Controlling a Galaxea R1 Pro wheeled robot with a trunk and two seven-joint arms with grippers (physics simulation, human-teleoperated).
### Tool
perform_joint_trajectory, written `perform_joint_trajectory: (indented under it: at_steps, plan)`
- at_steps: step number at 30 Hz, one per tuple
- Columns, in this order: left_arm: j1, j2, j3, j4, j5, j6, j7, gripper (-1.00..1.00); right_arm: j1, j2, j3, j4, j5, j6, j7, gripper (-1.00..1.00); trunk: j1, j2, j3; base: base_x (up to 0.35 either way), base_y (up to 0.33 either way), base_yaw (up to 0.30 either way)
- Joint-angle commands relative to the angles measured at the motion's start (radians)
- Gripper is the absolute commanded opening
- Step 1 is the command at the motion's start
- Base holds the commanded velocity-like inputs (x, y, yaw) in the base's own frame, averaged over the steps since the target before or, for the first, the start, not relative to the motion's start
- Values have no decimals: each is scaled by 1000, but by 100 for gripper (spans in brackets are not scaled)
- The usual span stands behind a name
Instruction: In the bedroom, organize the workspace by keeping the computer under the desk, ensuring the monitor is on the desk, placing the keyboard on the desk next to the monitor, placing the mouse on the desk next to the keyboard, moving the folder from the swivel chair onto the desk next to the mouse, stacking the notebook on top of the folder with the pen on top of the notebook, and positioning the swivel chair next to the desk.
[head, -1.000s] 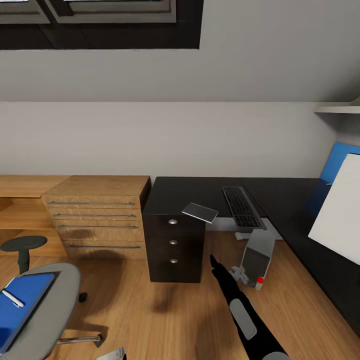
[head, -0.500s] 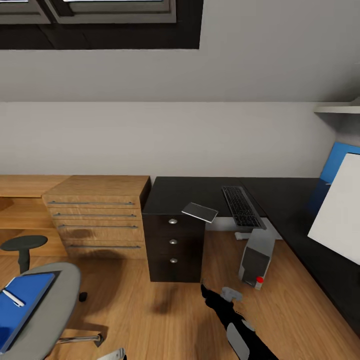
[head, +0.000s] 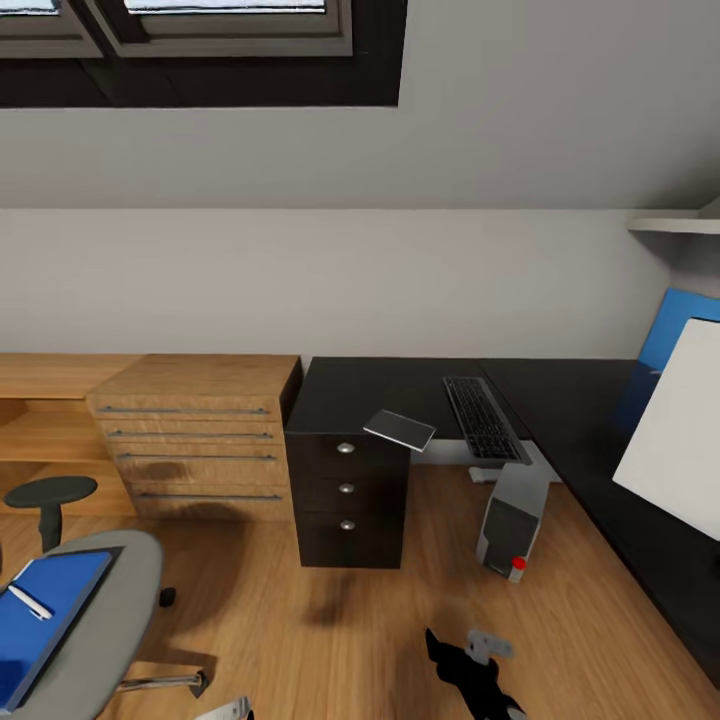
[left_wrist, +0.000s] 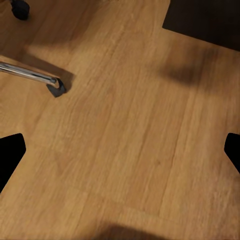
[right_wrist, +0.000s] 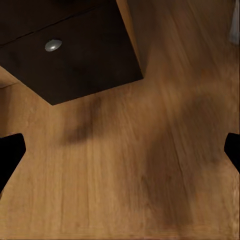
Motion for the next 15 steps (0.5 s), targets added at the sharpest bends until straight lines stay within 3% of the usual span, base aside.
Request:
perform_joint_trajectory:
  at_steps: [1,10,15]
  plan:
    - [-1,0,1,1,2,-3,1,100,-1,-4,-1,11,-9,-9,9,100,-4,7,2,0,0,0]
    - [-1,-2,0,8,2,-4,0,100,-1,-28,-1,93,-7,-32,8,100,-39,70,30,0,0,0]
    - [-1,0,0,34,2,-9,0,100,-1,-62,-1,141,-7,-36,7,100,-58,105,46,0,0,0]
